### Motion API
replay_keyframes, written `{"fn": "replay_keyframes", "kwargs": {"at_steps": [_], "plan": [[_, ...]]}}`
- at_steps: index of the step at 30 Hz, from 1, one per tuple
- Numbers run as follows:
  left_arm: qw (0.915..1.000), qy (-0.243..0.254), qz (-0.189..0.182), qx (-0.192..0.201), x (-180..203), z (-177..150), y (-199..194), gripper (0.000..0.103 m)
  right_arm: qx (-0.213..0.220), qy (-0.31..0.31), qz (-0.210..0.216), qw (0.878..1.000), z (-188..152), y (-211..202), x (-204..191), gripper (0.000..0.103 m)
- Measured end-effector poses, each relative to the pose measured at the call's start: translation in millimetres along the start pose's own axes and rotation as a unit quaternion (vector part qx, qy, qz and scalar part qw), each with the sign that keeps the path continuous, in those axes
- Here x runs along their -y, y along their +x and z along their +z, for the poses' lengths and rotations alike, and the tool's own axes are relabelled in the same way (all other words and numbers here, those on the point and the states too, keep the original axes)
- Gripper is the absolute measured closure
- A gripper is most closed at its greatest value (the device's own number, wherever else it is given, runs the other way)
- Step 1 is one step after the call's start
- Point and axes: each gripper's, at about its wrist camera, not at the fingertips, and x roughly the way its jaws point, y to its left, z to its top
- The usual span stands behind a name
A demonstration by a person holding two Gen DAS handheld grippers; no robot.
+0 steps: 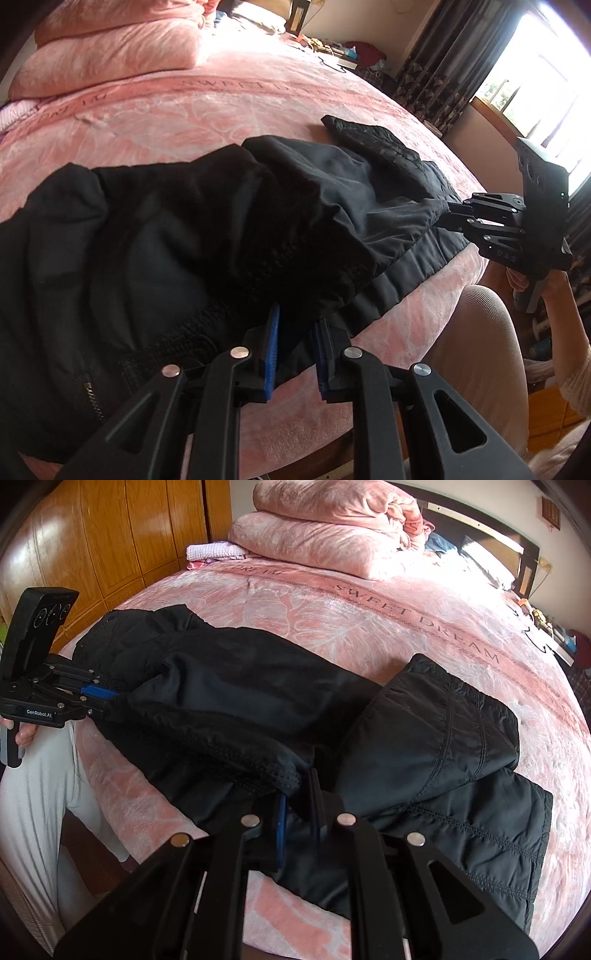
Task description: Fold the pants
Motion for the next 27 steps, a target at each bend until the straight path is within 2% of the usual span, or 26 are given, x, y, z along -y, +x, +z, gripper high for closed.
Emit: {"fn": "replay_keyframes", "kwargs": {"at_steps": [2,5,6,7,9,10,12,14,16,18,20,22,27], "plan": [[0.9999,-0.004,0.005,-0.008,-1.9,-4.7,6.4,0.085,-0.018,-0.001,-0.003,1.000,-4.4,8.9,-2.7,0.090],[0.9999,-0.003,0.007,-0.015,-0.3,-6.6,7.0,0.083,-0.031,-0.001,0.000,1.000,-8.0,11.5,-6.6,0.077],[0.9999,0.002,0.005,-0.015,1.2,-6.0,4.2,0.081,-0.030,0.002,0.006,1.000,-7.2,9.3,-6.5,0.067],[0.9998,0.009,0.003,-0.015,3.5,-5.6,0.6,0.077,-0.030,0.006,0.015,0.999,-6.6,6.0,-6.4,0.049],[0.9997,0.017,0.002,-0.015,7.3,-4.9,-7.3,0.069,-0.021,0.016,0.028,0.999,-6.6,-6.1,-7.2,0.032],[0.9998,0.016,-0.005,-0.014,8.2,-4.5,-11.7,0.049,-0.008,0.019,0.028,0.999,-6.6,-15.2,-7.4,0.032],[0.9997,0.002,-0.023,0.009,7.7,-1.2,-26.3,0.020,0.008,0.028,0.033,0.999,-2.3,-31.6,-5.3,0.032],[0.9983,-0.018,-0.048,0.029,6.6,2.3,-40.4,0.018,0.019,0.057,0.023,0.998,9.8,-42.3,4.4,0.032],[0.9965,-0.040,-0.054,0.050,2.9,11.9,-48.9,0.014,0.022,0.085,-0.014,0.996,24.9,-44.9,17.1,0.032],[0.9966,-0.051,-0.027,0.059,0.5,22.3,-47.3,0.012,0.020,0.110,-0.074,0.991,43.4,-36.2,29.6,0.032],[0.9961,-0.059,0.015,0.063,-4.9,33.1,-39.1,0.012,-0.001,0.141,-0.101,0.985,61.0,-17.3,44.3,0.032],[0.9955,-0.070,0.019,0.060,-9.8,38.4,-26.9,0.012,-0.020,0.171,-0.110,0.979,73.6,7.1,58.6,0.035],[0.9963,-0.064,0.053,0.022,-14.9,35.4,11.5,0.012,-0.083,0.222,-0.172,0.956,97.0,72.2,80.1,0.035]]}}
